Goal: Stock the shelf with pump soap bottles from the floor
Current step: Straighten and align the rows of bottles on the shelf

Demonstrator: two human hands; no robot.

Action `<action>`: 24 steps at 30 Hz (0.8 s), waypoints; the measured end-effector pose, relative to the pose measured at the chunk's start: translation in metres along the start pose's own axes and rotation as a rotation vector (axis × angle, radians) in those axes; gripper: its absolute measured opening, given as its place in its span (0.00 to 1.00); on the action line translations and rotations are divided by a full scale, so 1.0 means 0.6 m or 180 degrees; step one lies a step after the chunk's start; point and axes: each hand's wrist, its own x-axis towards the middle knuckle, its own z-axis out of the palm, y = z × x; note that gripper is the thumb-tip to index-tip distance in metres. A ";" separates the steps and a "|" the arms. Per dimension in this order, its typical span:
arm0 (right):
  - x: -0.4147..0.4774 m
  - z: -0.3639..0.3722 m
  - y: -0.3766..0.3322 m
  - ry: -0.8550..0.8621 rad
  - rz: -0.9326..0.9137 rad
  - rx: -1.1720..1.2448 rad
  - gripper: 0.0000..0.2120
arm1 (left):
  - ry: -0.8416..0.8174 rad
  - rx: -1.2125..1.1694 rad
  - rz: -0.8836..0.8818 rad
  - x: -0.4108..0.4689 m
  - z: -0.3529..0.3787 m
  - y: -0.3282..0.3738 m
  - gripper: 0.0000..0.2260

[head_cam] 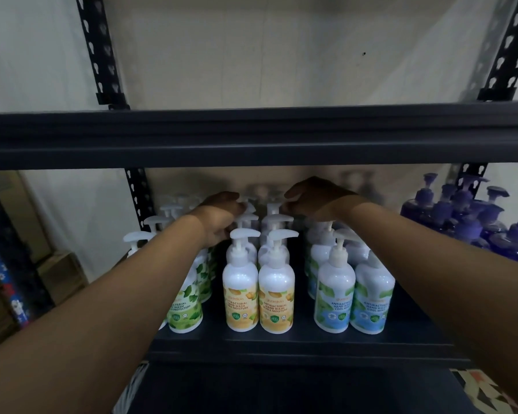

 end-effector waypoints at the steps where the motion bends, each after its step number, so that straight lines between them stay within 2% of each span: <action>1: 0.005 0.001 0.002 -0.0026 0.0003 -0.0061 0.21 | -0.0020 -0.0066 -0.0080 0.008 -0.002 0.000 0.21; 6: 0.027 0.012 0.009 -0.0016 0.0029 -0.0212 0.21 | -0.0031 -0.0009 -0.0302 0.019 -0.003 0.010 0.13; 9: 0.030 0.018 0.013 0.0092 -0.0002 -0.0133 0.16 | -0.0140 0.0169 -0.0294 0.007 0.002 0.016 0.07; 13: 0.030 0.024 0.015 0.0211 -0.0011 -0.0108 0.06 | -0.0185 0.0362 -0.0215 0.018 0.003 0.011 0.06; 24: 0.030 0.027 0.017 0.0234 -0.0081 -0.0110 0.11 | -0.0060 0.0553 -0.0054 0.034 0.007 0.004 0.09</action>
